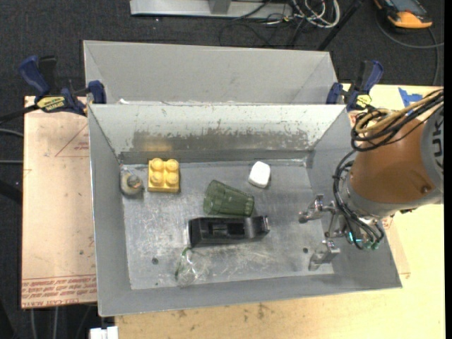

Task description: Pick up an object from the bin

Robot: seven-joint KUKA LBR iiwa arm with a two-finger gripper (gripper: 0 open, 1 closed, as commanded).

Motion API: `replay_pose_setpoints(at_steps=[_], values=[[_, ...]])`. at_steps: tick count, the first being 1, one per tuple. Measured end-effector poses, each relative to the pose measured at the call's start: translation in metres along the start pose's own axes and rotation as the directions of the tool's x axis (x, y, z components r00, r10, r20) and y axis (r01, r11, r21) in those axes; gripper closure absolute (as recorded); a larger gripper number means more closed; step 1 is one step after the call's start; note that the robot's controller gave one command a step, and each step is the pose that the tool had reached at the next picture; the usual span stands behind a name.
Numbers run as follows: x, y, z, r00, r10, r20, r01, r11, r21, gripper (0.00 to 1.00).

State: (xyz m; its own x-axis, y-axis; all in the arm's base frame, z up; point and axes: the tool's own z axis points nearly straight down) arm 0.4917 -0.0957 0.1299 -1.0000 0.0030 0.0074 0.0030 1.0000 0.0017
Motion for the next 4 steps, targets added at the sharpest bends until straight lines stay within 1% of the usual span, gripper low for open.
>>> replay_pose_setpoints(at_steps=[1, 2, 3, 4], values=[[-0.002, 0.000, -0.004, 1.000, -0.003, 0.007, 0.003, 1.000, 0.001, 0.00], [-0.037, 0.074, 0.035, 0.996, -0.087, 0.011, 0.087, 0.996, 0.002, 0.00], [-0.048, 0.090, 0.000, 0.985, -0.175, 0.006, 0.175, 0.985, 0.001, 0.00], [-0.062, 0.158, 0.014, 0.995, -0.095, 0.021, 0.095, 0.995, 0.005, 0.00]])
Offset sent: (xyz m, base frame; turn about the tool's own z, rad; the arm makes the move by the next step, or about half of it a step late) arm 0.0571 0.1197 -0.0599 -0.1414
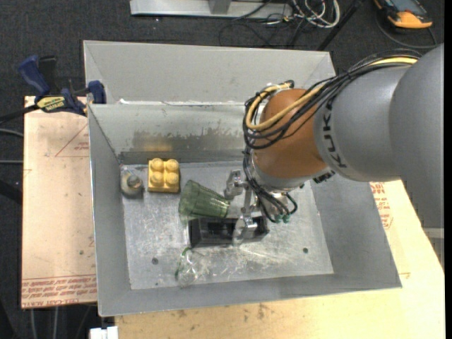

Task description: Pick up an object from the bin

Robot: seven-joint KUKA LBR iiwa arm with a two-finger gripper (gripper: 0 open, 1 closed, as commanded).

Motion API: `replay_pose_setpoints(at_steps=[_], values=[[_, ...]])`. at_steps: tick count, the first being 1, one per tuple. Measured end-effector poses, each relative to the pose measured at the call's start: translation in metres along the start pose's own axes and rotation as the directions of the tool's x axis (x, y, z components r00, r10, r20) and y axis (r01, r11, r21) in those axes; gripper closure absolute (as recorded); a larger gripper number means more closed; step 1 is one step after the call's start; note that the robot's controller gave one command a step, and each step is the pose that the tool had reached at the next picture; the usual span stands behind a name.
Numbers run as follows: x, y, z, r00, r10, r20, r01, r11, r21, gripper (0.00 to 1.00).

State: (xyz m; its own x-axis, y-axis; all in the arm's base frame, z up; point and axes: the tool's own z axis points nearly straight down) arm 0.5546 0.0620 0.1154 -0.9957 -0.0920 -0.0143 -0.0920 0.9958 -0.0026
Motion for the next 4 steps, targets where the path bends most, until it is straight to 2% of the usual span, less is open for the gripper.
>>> replay_pose_setpoints(at_steps=[1, 2, 4], values=[[-0.005, 0.014, 0.003, 0.990, -0.140, 0.011, 0.140, 0.990, 0.005, 0.00], [-0.010, 0.020, 0.030, 1.000, -0.002, 0.004, 0.002, 1.000, 0.012, 1.00], [-0.009, 0.020, 0.028, 1.000, -0.001, 0.007, 0.001, 1.000, 0.010, 1.00]])
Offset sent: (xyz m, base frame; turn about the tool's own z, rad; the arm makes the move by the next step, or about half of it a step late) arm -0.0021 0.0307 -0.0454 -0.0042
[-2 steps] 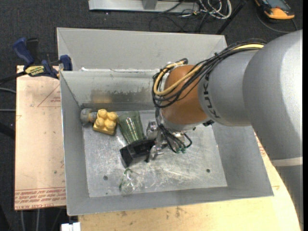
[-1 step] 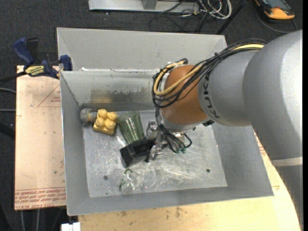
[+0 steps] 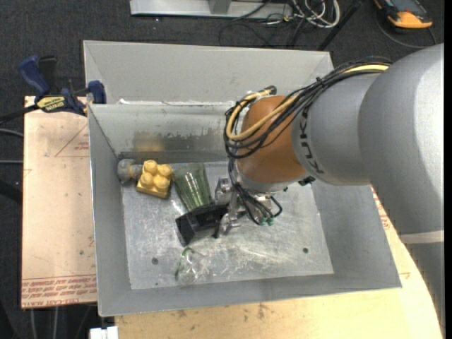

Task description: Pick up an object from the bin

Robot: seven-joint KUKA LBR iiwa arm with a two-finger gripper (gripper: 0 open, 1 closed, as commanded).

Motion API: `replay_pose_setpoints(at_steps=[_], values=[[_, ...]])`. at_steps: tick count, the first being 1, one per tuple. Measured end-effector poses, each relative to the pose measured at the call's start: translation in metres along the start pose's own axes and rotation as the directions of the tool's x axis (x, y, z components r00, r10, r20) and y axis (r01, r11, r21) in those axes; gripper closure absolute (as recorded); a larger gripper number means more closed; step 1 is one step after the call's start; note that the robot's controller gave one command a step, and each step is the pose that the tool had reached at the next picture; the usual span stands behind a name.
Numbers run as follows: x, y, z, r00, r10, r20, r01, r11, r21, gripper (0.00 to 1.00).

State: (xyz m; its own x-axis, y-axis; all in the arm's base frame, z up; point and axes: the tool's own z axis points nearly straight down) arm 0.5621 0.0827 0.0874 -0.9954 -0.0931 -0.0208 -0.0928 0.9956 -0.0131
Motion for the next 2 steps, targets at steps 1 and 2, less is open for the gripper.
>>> replay_pose_setpoints(at_steps=[1, 2], values=[[0.003, 0.001, -0.004, 1.000, 0.002, -0.006, -0.002, 1.000, -0.006, 1.00], [0.006, 0.003, -0.021, 1.000, 0.001, -0.025, -0.001, 1.000, -0.011, 1.00]])
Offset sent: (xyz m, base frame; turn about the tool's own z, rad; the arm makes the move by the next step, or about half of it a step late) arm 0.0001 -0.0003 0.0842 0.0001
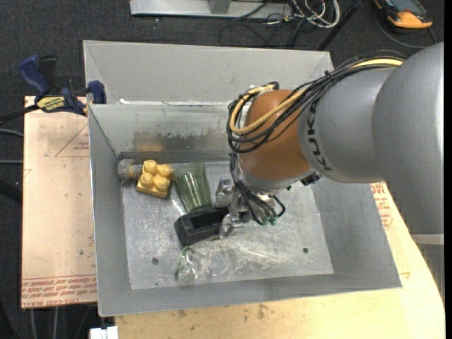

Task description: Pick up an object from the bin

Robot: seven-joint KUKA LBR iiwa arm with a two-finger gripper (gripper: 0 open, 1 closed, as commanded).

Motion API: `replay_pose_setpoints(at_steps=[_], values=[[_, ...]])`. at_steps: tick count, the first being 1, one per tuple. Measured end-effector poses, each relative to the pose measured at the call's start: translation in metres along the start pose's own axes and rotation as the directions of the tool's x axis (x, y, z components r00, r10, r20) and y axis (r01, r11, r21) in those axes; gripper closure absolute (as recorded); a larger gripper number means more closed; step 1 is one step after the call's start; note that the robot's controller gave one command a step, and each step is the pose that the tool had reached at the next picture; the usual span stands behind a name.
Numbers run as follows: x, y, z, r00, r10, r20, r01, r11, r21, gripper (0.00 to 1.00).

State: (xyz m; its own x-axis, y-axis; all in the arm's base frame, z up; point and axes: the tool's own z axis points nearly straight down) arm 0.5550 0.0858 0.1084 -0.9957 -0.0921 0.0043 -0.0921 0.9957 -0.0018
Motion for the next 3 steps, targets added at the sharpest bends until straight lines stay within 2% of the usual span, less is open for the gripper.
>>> replay_pose_setpoints(at_steps=[3], values=[[-0.001, 0.001, -0.048, 1.000, -0.003, 0.005, 0.003, 1.000, -0.001, 1.00]])
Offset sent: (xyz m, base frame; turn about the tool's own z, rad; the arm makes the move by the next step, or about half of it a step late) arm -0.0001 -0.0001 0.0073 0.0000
